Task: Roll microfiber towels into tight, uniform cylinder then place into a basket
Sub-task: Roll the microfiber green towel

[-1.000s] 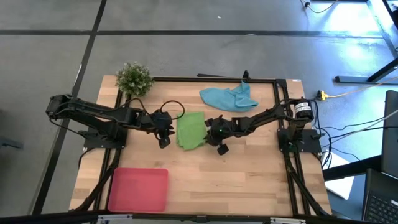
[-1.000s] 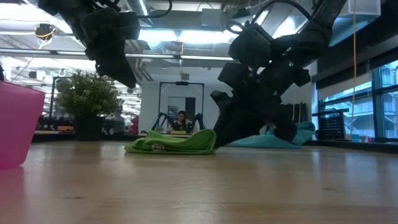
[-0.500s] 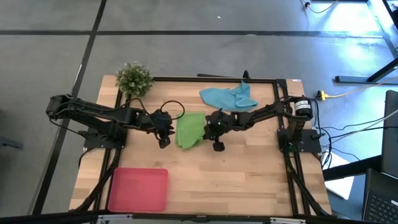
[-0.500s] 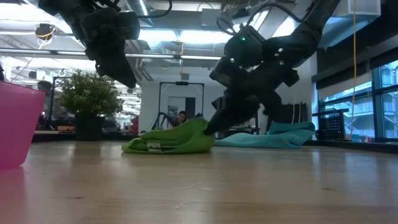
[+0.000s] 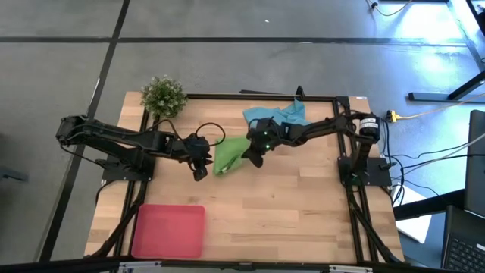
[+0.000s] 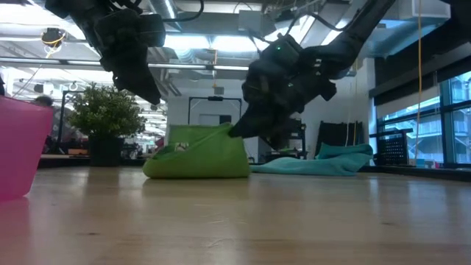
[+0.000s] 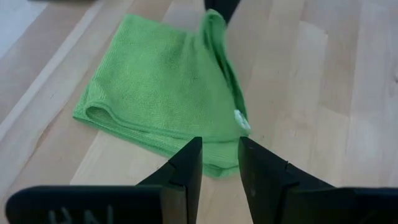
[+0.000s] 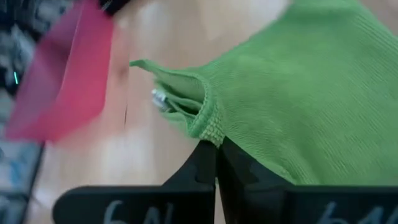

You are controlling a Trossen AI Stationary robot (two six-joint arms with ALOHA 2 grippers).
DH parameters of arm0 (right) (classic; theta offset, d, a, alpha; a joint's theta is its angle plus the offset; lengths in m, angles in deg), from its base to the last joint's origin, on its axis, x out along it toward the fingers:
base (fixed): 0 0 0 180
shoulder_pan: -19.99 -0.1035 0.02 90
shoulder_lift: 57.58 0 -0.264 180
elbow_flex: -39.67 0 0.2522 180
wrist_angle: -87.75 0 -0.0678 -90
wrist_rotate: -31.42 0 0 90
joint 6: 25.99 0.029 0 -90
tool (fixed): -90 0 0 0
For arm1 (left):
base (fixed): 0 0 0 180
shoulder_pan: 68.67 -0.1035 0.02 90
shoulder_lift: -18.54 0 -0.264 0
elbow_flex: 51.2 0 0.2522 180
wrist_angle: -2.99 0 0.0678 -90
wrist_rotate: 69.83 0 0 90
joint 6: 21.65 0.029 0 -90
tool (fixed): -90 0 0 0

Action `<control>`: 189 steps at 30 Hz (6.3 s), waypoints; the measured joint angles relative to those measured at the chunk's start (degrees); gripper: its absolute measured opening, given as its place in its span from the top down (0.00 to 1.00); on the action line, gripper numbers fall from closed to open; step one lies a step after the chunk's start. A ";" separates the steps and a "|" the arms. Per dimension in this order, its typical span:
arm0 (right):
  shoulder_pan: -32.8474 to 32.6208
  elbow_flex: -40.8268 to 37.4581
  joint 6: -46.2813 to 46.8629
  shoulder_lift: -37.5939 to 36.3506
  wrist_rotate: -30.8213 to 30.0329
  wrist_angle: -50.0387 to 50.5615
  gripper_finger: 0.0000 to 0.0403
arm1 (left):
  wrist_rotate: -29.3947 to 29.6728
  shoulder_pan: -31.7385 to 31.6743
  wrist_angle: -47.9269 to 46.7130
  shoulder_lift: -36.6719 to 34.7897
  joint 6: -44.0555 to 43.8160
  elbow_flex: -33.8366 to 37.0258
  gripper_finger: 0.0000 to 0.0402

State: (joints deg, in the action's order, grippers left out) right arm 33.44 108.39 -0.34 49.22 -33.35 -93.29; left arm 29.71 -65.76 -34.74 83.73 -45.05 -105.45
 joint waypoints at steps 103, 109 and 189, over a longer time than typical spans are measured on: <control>1.23 0.00 9.65 -0.07 -2.88 14.99 0.96 | 0.20 -1.15 14.17 26.44 11.61 -0.87 0.65; 1.21 0.00 10.04 -0.07 -5.70 14.99 0.82 | 0.24 -1.15 14.80 28.53 11.61 -1.01 0.65; 1.91 6.19 -4.94 1.96 -8.00 12.75 0.56 | -2.64 -1.11 8.69 13.81 9.84 -0.79 0.65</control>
State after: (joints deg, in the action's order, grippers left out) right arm 35.35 114.58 -5.28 51.19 -41.35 -80.55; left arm 27.07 -66.87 -26.05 97.54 -35.22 -106.24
